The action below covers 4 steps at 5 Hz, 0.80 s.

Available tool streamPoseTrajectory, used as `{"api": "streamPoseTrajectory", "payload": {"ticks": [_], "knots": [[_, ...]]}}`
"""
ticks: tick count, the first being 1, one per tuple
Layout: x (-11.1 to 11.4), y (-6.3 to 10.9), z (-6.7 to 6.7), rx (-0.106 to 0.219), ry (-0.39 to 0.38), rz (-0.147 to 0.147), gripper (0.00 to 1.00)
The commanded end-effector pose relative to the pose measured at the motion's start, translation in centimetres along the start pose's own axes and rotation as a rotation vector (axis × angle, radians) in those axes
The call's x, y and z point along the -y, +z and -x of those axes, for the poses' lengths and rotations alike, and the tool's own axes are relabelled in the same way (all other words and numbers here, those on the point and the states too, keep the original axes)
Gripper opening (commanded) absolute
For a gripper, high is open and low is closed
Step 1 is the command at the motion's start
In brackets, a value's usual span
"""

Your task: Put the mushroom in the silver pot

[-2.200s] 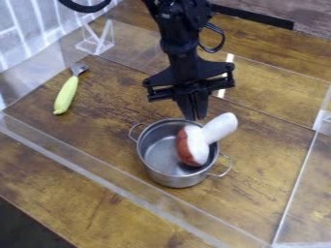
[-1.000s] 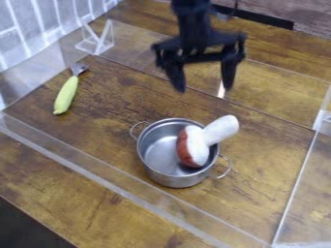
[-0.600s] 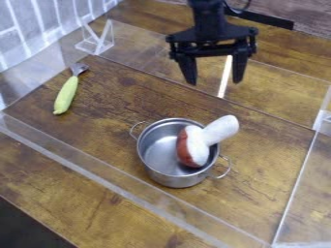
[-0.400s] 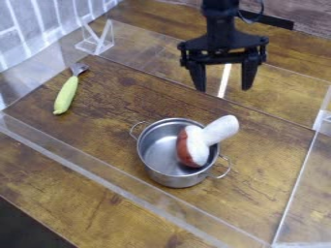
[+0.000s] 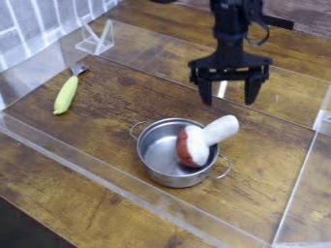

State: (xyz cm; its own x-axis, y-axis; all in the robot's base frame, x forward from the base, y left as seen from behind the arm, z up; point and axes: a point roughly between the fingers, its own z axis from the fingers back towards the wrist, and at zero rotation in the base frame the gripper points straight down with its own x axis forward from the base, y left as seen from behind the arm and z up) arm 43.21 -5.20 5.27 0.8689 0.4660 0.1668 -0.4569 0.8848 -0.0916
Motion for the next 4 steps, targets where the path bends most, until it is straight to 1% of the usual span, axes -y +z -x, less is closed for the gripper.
{"api": "streamPoseTrajectory", "payload": {"ticks": [1, 2, 3, 4], "knots": [[0.0, 1.1, -2.2, 0.068, 0.032, 0.014, 1.00], [-0.7, 0.2, -2.1, 0.064, 0.017, 0.004, 1.00], [-1.6, -0.8, -2.0, 0.061, 0.003, -0.001, 0.00], [-2.0, -0.5, -2.6, 0.061, 0.065, -0.009, 0.00]]}}
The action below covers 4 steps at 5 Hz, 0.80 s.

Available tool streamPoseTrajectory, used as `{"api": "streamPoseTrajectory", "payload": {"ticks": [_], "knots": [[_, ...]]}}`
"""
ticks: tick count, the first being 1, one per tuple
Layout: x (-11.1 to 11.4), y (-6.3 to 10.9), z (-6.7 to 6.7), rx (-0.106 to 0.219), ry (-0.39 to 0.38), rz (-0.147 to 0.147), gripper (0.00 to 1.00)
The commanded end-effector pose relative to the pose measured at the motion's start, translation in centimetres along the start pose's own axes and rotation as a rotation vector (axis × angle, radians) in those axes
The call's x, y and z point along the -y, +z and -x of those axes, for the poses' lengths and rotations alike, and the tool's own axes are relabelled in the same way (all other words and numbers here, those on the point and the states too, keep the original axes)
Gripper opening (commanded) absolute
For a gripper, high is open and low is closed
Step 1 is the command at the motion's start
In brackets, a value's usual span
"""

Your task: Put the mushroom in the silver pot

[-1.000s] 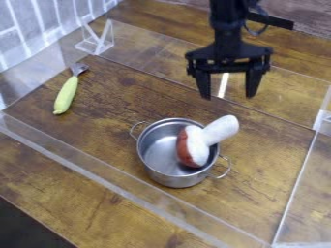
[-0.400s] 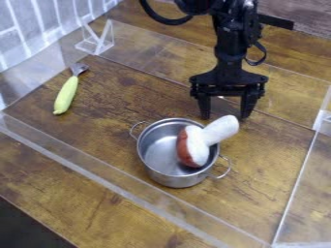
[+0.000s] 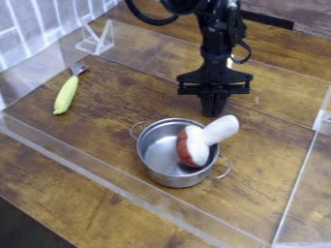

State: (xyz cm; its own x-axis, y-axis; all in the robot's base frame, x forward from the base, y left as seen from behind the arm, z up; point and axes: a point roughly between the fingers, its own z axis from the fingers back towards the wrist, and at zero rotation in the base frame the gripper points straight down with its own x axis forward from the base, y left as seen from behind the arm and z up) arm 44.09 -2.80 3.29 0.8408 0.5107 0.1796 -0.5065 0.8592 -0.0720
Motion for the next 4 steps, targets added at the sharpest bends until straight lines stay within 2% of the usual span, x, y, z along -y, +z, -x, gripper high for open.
{"api": "streamPoseTrajectory", "payload": {"ticks": [1, 4], "knots": [[-0.4, 2.1, -1.8, 0.038, 0.075, 0.018, 1.00], [-1.3, 5.0, -2.8, 0.024, 0.069, 0.045, 1.00]]}}
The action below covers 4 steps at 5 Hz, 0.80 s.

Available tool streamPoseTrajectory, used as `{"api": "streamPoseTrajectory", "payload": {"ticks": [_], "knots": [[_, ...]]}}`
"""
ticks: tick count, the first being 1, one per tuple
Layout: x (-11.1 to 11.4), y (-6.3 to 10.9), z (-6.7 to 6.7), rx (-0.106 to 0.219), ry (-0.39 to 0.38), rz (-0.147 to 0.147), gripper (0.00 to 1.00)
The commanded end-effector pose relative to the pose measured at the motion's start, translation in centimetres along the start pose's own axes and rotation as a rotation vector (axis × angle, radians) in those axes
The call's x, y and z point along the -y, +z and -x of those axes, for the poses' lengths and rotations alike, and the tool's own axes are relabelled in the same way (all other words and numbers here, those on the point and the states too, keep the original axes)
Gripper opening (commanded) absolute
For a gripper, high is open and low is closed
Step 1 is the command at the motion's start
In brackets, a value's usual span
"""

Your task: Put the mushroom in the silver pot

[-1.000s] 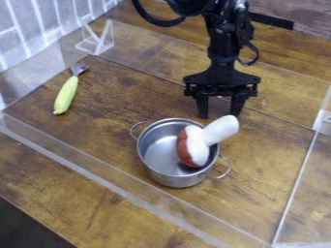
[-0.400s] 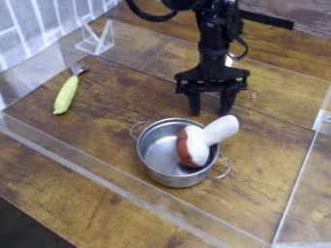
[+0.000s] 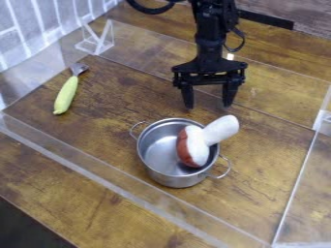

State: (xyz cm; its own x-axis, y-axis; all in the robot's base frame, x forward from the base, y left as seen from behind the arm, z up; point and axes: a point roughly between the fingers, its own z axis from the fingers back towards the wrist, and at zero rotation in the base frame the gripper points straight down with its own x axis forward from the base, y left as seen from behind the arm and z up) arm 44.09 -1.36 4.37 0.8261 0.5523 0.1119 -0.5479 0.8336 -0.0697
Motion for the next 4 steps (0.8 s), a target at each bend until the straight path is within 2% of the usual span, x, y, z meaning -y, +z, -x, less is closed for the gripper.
{"api": "streamPoseTrajectory", "payload": {"ticks": [1, 3, 4], "knots": [[-0.4, 4.0, -1.6, 0.087, 0.013, 0.056, 1.00], [0.0, 5.7, -0.6, 0.075, -0.170, 0.102, 1.00], [-1.2, 6.8, -1.4, 0.093, -0.199, 0.100, 1.00]]}}
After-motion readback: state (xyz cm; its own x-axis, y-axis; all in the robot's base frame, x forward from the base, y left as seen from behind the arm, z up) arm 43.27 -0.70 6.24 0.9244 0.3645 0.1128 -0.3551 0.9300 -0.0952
